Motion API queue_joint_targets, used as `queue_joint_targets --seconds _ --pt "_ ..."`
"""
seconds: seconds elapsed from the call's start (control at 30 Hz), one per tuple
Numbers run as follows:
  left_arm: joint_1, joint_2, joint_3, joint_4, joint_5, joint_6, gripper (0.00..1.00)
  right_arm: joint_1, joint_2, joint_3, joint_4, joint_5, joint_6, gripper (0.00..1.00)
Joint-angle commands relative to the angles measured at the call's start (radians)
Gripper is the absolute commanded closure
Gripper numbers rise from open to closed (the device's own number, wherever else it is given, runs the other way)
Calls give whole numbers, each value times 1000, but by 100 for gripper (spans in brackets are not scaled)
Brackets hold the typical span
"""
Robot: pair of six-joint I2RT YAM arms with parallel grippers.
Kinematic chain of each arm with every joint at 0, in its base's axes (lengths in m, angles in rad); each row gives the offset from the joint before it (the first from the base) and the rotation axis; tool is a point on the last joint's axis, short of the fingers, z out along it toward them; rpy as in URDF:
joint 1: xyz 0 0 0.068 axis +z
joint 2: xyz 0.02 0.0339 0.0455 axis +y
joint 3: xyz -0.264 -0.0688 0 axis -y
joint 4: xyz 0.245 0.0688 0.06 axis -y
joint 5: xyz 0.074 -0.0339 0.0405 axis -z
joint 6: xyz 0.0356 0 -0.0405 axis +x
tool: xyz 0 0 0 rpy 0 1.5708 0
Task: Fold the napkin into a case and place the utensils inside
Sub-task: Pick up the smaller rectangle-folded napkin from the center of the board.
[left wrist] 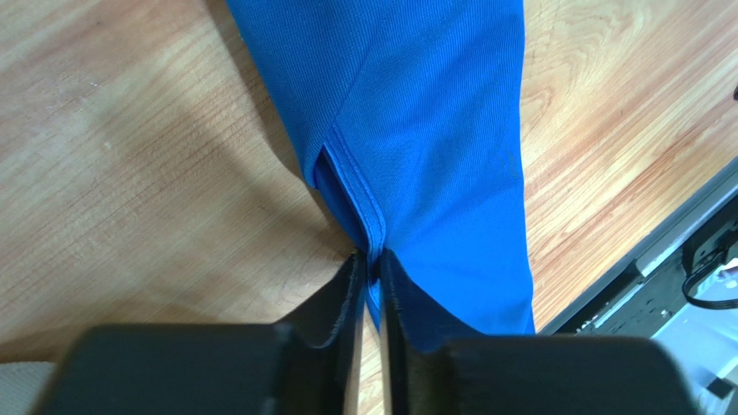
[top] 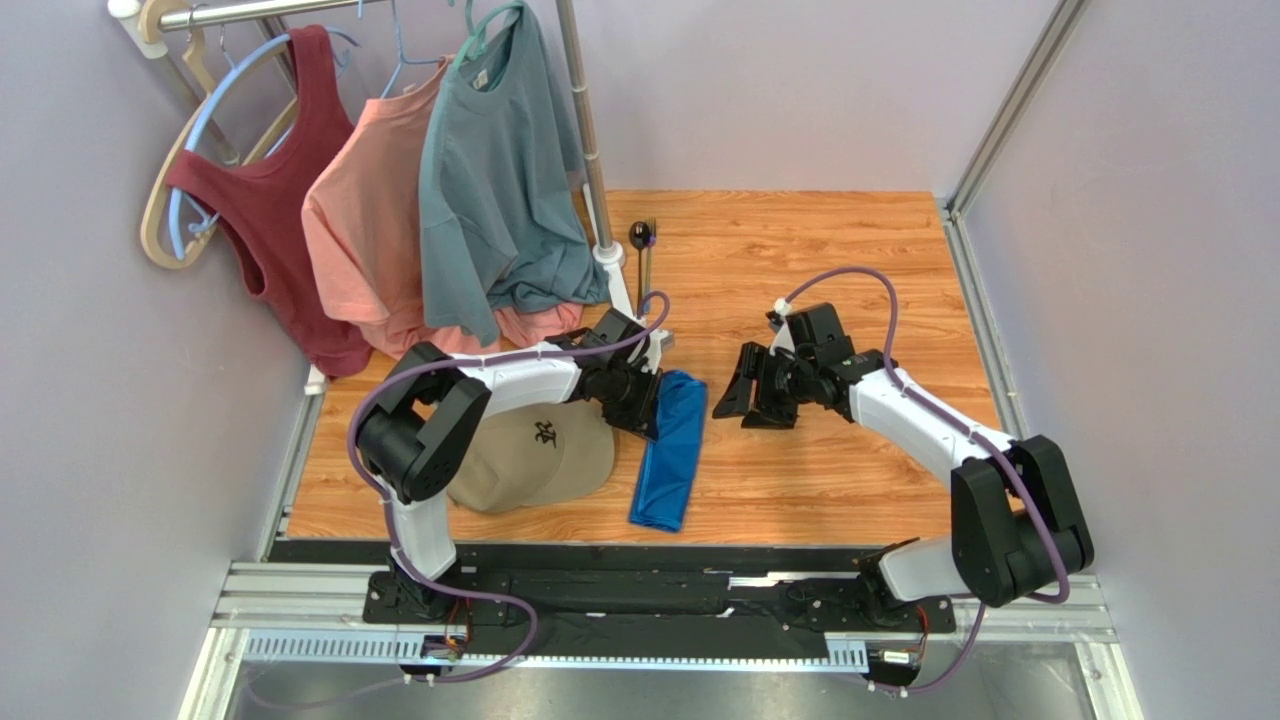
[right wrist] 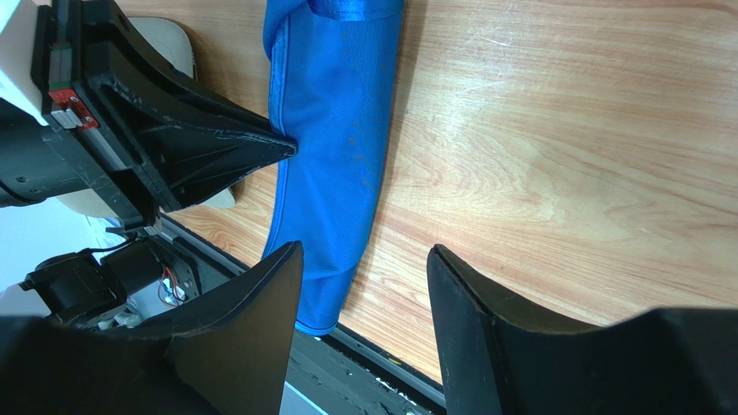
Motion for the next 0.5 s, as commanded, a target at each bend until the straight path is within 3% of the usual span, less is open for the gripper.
queue_joint_targets --seconds 0.0,0.07,0.47 --pt "-3 -8 -10 45 9 -26 95 12 16 -2 61 -23 22 41" --pt "-3 -25 -7 45 0 -30 100 15 25 -7 81 -27 43 41" --pt "-7 -172 27 -2 -71 3 100 18 43 57 147 13 235 28"
